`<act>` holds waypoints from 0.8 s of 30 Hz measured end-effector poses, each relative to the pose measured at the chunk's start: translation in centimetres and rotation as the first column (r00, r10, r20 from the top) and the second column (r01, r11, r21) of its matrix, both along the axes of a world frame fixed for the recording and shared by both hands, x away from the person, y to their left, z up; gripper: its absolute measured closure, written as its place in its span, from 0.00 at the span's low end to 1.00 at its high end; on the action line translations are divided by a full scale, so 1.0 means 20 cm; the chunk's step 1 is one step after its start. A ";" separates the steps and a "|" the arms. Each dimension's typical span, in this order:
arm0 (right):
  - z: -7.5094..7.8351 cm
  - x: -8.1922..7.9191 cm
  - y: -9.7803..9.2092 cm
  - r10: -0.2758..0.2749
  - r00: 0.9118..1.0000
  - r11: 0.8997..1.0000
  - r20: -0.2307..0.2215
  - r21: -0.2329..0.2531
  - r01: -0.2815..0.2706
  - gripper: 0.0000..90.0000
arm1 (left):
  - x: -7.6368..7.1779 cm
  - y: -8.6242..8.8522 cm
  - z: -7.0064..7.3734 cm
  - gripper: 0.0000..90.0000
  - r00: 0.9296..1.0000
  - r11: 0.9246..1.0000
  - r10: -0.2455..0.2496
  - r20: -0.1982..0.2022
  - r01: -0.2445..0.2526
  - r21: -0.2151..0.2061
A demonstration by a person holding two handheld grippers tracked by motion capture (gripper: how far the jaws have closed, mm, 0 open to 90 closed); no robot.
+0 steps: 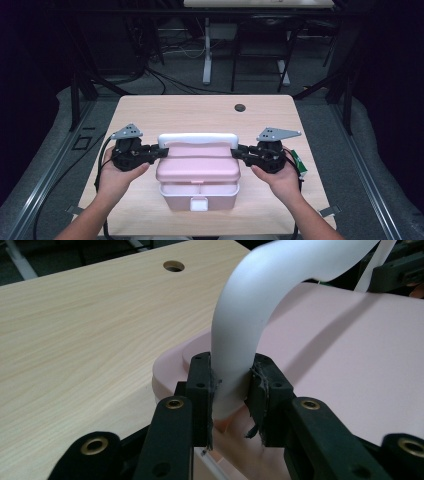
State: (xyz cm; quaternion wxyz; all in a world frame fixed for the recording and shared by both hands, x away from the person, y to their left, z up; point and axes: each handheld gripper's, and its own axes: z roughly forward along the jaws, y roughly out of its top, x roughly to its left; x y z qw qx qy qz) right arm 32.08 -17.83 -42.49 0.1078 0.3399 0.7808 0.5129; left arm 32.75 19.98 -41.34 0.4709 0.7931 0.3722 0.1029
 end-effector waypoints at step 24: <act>0.03 0.04 -0.01 -0.013 0.999 1.000 -0.048 0.028 0.015 0.83 | -0.20 0.17 -0.03 0.96 1.000 1.000 -0.013 0.027 0.013 -0.019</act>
